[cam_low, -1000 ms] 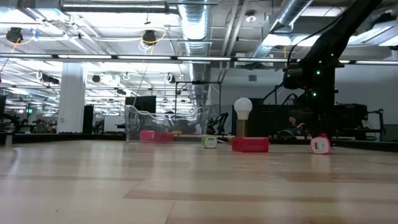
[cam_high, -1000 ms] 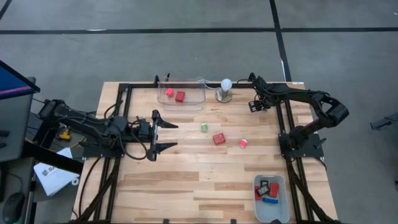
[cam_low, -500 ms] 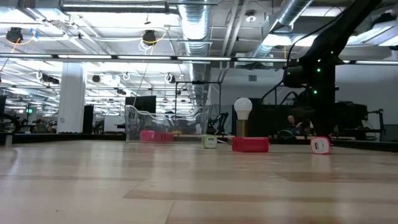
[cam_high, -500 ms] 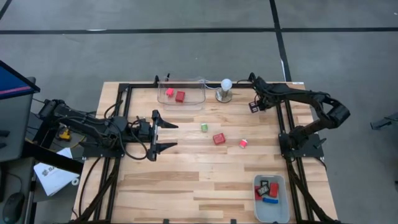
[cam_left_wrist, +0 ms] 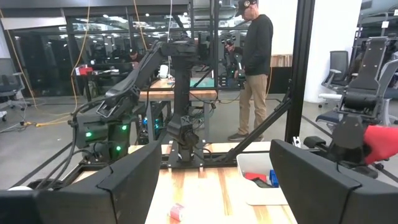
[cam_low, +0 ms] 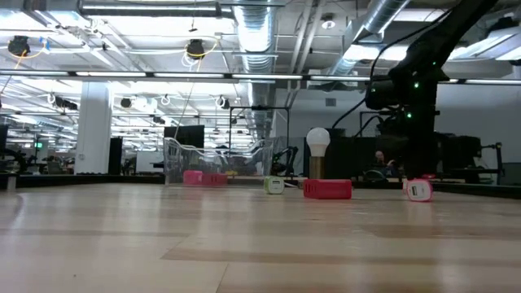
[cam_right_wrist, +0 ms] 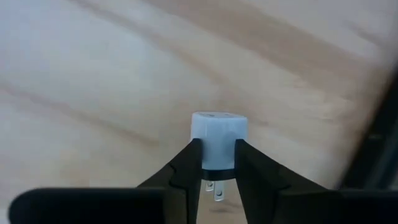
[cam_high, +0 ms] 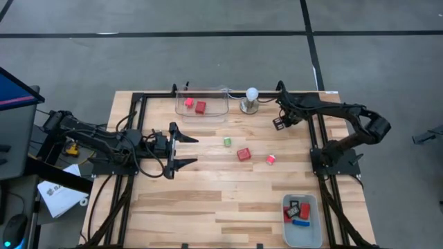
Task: Pick & Place Office items
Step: Put the white black charger adapter into the transparent bin
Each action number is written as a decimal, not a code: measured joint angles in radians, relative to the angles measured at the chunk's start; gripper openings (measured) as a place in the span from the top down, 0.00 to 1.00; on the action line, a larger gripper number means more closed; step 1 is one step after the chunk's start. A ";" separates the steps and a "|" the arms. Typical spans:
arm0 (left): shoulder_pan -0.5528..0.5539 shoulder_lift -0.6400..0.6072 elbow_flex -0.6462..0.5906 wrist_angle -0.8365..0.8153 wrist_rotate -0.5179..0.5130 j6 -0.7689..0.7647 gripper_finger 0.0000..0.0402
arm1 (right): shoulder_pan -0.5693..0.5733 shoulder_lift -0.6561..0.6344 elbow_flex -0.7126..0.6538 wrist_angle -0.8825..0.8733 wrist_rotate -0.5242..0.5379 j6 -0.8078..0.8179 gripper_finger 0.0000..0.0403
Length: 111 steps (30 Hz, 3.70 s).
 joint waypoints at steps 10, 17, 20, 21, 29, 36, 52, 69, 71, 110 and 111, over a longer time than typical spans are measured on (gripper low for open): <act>0.000 0.000 0.000 0.000 0.000 0.000 0.26 | 0.133 -0.106 -0.006 -0.036 -0.101 0.066 0.77; 0.000 0.000 0.000 0.000 0.000 0.000 0.26 | 0.196 -0.135 -0.005 -0.026 -0.061 0.082 0.75; 0.000 0.000 0.000 0.000 0.000 0.000 0.26 | 0.207 -0.116 -0.004 -0.019 -0.060 0.090 0.68; 0.000 0.000 0.000 0.000 0.000 0.000 0.26 | 0.213 -0.106 -0.004 -0.015 -0.060 0.097 0.65; 0.000 0.000 0.000 0.000 0.000 0.000 0.26 | 0.227 -0.010 0.003 0.085 -0.074 0.143 0.42; 0.000 0.000 0.000 0.000 0.000 0.000 0.26 | 0.231 0.037 0.003 0.158 -0.113 0.156 0.40; 0.000 0.000 0.000 0.000 0.000 0.000 0.26 | 0.300 0.033 -0.001 -0.004 -0.064 0.209 0.40; 0.000 0.000 0.000 0.000 0.000 0.000 0.26 | 0.506 -0.139 -0.003 0.118 -0.086 0.266 0.40; 0.000 0.000 0.000 0.000 0.000 -0.002 0.26 | 0.535 -0.118 -0.003 0.137 -0.083 0.286 0.40; 0.000 0.000 0.000 -0.012 0.000 -0.009 0.26 | 0.562 0.210 0.121 0.075 -0.089 0.228 0.45; 0.000 0.000 0.000 -0.012 0.000 -0.010 0.26 | 0.562 0.211 0.122 0.078 -0.090 0.228 0.47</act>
